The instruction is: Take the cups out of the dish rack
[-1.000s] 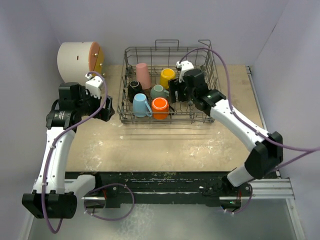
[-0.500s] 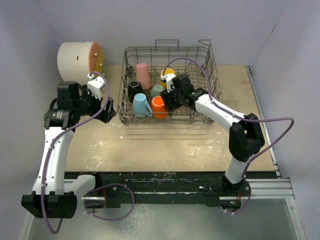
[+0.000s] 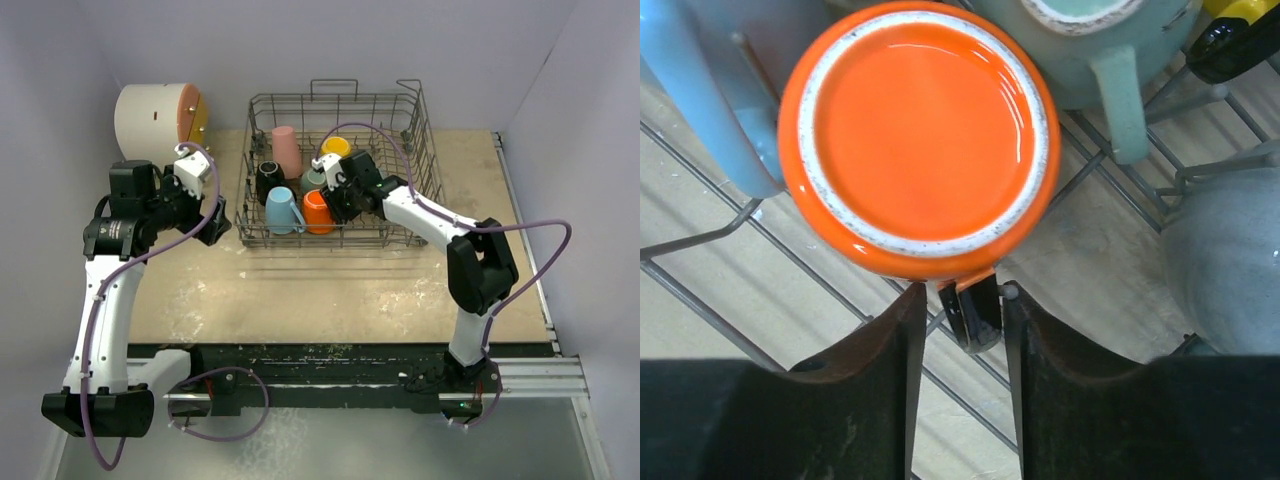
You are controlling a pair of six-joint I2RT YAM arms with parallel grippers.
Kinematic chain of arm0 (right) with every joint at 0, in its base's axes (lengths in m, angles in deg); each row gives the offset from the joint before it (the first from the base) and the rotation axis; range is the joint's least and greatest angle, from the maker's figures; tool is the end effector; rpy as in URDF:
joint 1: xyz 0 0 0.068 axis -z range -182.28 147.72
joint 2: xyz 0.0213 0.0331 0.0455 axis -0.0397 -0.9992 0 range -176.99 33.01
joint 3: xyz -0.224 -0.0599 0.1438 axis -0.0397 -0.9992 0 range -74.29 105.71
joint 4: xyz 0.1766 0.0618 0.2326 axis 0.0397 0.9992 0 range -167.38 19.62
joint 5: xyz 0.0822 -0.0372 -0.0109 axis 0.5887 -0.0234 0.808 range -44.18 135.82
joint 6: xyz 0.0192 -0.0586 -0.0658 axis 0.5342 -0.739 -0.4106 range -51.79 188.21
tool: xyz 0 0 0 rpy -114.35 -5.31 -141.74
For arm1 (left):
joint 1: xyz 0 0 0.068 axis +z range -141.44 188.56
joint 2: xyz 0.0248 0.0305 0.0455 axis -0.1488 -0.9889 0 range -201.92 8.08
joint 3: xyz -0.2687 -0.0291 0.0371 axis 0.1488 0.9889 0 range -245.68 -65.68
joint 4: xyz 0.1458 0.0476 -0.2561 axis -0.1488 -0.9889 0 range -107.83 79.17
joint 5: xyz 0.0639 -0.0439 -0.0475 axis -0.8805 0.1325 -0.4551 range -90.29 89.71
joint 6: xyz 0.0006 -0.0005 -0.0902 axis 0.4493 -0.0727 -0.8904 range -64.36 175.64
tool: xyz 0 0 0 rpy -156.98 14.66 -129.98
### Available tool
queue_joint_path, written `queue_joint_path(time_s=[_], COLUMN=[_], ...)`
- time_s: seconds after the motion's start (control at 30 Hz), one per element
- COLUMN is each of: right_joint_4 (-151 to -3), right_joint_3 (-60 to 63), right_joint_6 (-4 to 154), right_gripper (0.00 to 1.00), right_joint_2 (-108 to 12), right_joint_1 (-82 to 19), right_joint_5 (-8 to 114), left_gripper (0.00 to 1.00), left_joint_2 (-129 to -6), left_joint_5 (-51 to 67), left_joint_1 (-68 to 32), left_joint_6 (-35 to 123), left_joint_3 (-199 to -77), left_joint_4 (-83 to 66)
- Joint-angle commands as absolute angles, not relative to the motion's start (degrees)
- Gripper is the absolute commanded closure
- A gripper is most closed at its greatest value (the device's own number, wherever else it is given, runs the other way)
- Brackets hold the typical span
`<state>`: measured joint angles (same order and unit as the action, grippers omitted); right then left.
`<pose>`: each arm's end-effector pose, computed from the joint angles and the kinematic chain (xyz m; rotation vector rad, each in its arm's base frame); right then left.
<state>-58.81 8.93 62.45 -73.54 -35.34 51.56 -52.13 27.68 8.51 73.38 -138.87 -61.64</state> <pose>0.4101 0.2766 0.2062 -0.8215 2.1743 0.3578 0.2670 -0.0381 0.3759 0.5913 2.0837 -0.3673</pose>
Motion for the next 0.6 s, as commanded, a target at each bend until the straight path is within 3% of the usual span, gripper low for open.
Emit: queue_joint_path(time_s=[0.0,0.27,0.43,0.57], right_joint_4=[-61.03,-62.03,-61.79,-62.78], right_joint_3=[8.29,6.60,6.17,4.45], right_joint_6=[59.08,58.07,57.01,57.02], right_gripper=[0.64,0.65,0.96,1.00], right_joint_2=[-71.69,-70.99,-70.69,-68.13], right_joint_1=[-35.38,-35.35,-35.40,-35.41], right_joint_5=[55.27,57.04,58.19,57.51], left_gripper=[0.01,0.01,0.01,0.01], left_joint_2=[-51.48,-50.14,-49.35,-48.43], left_joint_5=[29.75,29.17,29.70,30.40], left_joint_1=[8.56,8.57,8.60,8.56], left_joint_6=[74.58,76.29,76.53,77.12], left_joint_3=[-141.13,-141.09,-140.94,-140.50], left_joint_4=[-60.62,-60.83,-60.79,-60.63])
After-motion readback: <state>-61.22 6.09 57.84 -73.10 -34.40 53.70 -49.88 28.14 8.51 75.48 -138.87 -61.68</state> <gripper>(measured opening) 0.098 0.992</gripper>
